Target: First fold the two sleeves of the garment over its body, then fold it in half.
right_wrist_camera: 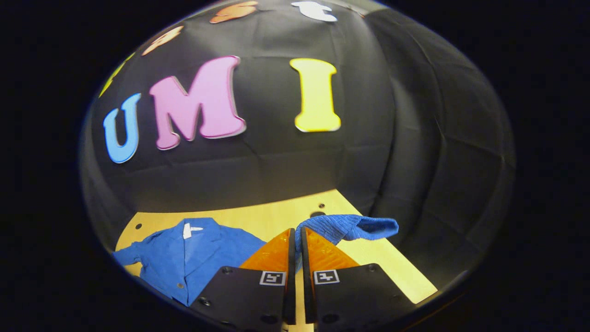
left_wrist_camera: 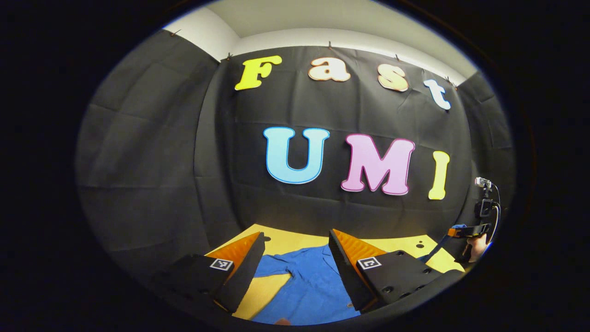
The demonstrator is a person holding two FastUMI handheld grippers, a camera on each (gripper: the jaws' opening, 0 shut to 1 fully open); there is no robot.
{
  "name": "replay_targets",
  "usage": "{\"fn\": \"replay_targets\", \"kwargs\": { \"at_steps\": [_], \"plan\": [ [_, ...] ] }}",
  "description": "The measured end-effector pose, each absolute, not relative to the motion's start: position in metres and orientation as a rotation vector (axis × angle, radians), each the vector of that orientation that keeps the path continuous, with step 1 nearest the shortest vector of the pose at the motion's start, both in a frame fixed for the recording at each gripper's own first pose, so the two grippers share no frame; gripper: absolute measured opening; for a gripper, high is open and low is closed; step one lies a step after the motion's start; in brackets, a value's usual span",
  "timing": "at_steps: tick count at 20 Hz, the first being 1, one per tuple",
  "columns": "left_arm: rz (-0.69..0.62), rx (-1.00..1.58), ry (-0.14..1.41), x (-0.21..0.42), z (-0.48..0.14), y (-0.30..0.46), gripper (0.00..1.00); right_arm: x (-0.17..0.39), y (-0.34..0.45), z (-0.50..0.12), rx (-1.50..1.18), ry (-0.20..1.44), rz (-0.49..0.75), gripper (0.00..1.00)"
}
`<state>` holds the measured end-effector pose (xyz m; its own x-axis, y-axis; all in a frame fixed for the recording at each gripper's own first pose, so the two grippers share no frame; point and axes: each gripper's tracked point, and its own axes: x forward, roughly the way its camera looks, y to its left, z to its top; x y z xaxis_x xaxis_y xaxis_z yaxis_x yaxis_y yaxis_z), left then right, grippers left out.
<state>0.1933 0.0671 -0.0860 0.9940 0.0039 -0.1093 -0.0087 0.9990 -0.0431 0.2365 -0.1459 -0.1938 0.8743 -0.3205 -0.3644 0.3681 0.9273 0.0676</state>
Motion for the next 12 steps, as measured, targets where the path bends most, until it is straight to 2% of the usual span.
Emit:
{"fn": "replay_targets", "kwargs": {
  "at_steps": [2,6,9,12],
  "plan": [
    [0.02,-0.044,0.113,0.197,-0.091,0.091,0.81,0.251,-0.097,-0.174,0.14,0.332,-0.303,0.08],
    [0.062,-0.039,0.127,0.197,-0.102,0.143,0.8,0.302,0.017,-0.178,0.299,0.311,-0.206,0.07],
    [0.114,-0.053,0.185,0.195,-0.122,0.176,0.8,0.321,0.076,-0.238,0.516,0.43,-0.221,0.07],
    [0.148,-0.026,0.233,0.189,-0.137,0.199,0.8,0.334,0.108,-0.263,0.556,0.432,-0.206,0.07]
  ]
}}
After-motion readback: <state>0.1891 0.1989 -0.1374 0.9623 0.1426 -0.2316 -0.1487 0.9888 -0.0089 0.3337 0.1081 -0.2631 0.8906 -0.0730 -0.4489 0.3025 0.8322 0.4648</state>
